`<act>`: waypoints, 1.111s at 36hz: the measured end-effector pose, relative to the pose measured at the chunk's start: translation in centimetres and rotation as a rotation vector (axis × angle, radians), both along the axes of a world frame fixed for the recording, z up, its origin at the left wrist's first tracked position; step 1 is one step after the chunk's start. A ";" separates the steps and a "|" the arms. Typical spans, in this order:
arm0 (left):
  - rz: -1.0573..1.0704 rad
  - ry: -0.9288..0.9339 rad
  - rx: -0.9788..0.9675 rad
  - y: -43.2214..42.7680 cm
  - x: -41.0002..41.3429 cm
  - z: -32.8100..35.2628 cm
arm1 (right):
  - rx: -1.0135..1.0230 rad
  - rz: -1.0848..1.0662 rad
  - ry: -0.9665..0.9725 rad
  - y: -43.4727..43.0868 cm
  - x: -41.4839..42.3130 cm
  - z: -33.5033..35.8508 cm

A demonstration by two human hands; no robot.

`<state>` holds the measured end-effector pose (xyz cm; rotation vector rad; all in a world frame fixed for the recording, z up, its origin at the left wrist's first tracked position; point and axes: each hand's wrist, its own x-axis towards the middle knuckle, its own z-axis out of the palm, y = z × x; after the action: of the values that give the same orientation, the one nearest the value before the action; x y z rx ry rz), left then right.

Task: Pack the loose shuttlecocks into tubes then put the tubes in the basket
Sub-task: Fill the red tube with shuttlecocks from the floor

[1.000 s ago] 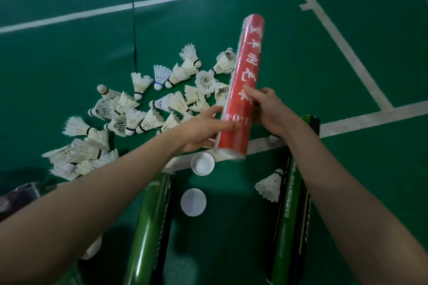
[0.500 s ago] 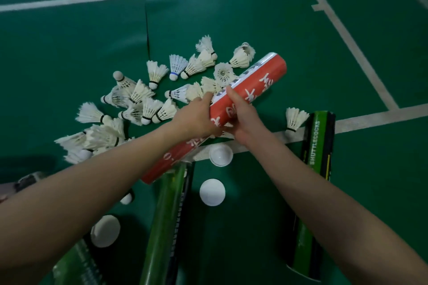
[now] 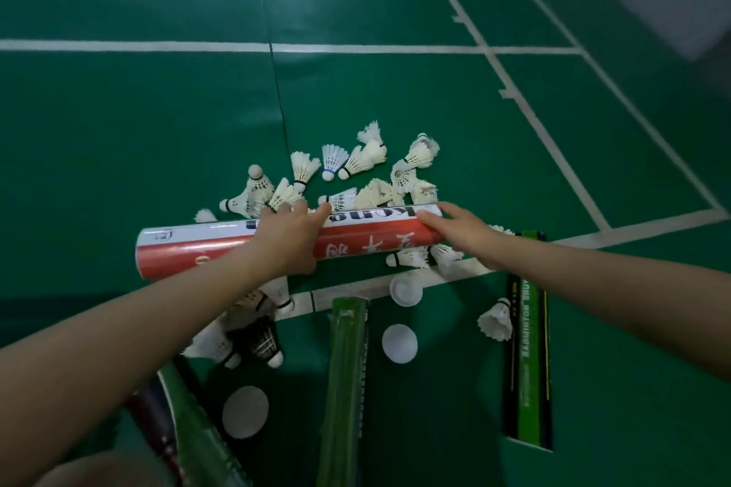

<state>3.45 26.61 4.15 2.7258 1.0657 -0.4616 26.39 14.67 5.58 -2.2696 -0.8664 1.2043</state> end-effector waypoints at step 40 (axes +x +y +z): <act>0.135 -0.015 -0.091 -2.1 0.5 -7.3 | 0.288 0.398 -0.180 -0.7 6.7 -11.9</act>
<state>3.97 24.52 -3.11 2.5556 1.1854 -0.4562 33.13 14.01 -6.30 -2.0487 -1.5112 0.9567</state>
